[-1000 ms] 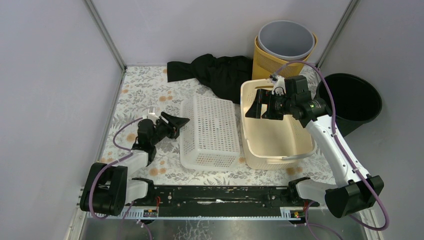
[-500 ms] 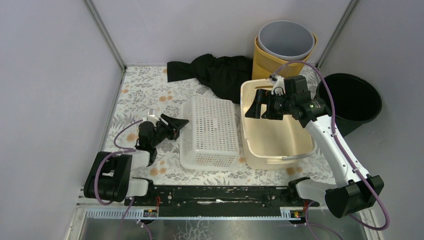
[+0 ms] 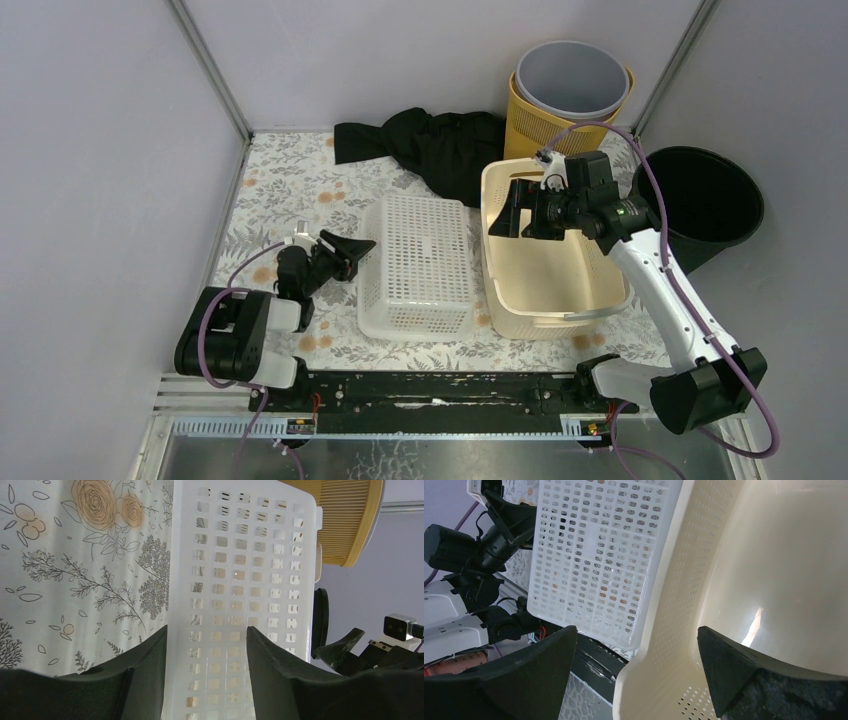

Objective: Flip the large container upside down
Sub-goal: Turn the container upside down at the center of the board.

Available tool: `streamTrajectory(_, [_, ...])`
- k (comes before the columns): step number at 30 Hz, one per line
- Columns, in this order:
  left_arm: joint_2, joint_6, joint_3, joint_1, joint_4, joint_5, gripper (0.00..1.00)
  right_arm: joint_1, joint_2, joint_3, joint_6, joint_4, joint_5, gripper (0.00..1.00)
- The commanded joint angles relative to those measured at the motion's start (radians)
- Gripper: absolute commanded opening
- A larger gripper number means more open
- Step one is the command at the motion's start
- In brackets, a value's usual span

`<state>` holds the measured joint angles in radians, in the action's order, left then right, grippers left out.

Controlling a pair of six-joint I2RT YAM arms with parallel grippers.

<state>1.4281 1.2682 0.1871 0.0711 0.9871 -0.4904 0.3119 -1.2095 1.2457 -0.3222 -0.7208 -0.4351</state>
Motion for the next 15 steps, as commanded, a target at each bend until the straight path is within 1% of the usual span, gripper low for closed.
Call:
streamTrajectory(1, [0.022, -0.088, -0.026, -0.013, -0.073, 0.053, 0.59, 0.015, -0.007, 0.019, -0.004, 0.021, 0.005, 0.97])
streamTrajectory(12, [-0.003, -0.106, -0.052, -0.016, -0.094, 0.120, 0.60, 0.030, -0.015, 0.026, -0.005, 0.019, 0.012, 0.97])
streamTrajectory(15, [-0.025, -0.108, -0.058, -0.016, -0.121, 0.133, 0.60, 0.032, -0.013, 0.025, -0.004, 0.018, 0.015, 0.97])
